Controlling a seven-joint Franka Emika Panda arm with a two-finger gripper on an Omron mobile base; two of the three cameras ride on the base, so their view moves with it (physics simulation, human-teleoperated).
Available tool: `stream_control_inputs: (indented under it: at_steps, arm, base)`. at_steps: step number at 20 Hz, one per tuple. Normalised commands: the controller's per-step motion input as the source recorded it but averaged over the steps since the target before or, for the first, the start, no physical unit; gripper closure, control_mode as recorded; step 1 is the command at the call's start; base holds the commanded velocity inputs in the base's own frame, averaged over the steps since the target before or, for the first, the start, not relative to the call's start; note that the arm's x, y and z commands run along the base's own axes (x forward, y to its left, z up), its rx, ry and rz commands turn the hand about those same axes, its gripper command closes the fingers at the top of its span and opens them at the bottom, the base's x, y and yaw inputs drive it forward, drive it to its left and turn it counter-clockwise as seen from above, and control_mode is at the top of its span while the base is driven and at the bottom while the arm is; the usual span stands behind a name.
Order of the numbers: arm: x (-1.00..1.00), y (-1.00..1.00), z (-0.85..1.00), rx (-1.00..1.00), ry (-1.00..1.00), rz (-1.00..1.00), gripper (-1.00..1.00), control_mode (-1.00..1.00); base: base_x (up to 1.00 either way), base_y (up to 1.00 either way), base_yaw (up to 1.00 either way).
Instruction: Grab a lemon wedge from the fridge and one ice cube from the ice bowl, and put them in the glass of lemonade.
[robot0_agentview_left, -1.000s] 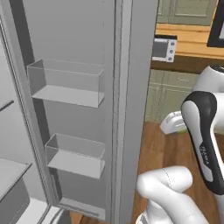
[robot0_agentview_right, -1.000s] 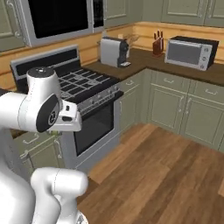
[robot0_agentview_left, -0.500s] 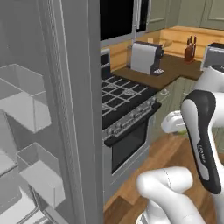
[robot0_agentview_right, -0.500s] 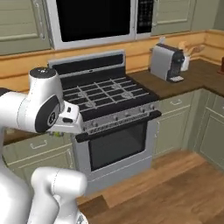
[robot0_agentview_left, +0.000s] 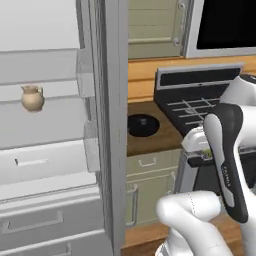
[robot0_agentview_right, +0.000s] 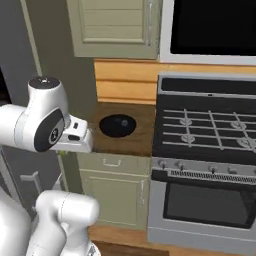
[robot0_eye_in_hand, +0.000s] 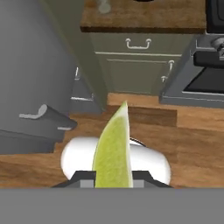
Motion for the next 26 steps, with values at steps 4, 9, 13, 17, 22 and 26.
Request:
stream_control_inputs:
  at_steps: [4, 9, 13, 17, 22, 26]
  arm:
    - [0.00, 0.00, 0.00, 0.00, 0.00, 0.00, 1.00, 1.00]
    - [0.00, 0.00, 0.00, 0.00, 0.00, 0.00, 1.00, 1.00]
    - [0.00, 0.00, 0.00, 0.00, 0.00, 0.00, 1.00, 1.00]
    - [0.00, 0.00, 0.00, 0.00, 0.00, 0.00, 1.00, 1.00]
    - [0.00, 0.00, 0.00, 0.00, 0.00, 0.00, 1.00, 1.00]
    - [0.00, 0.00, 0.00, 0.00, 0.00, 0.00, 1.00, 1.00]
  base:
    - [0.44, -0.96, 0.59]
    - [0.63, -0.68, 0.48]
    - [0.97, -0.20, 0.46]
    - [0.34, 0.01, 0.14]
    - [0.00, 0.00, 0.00]
    - [0.15, 0.01, 0.00]
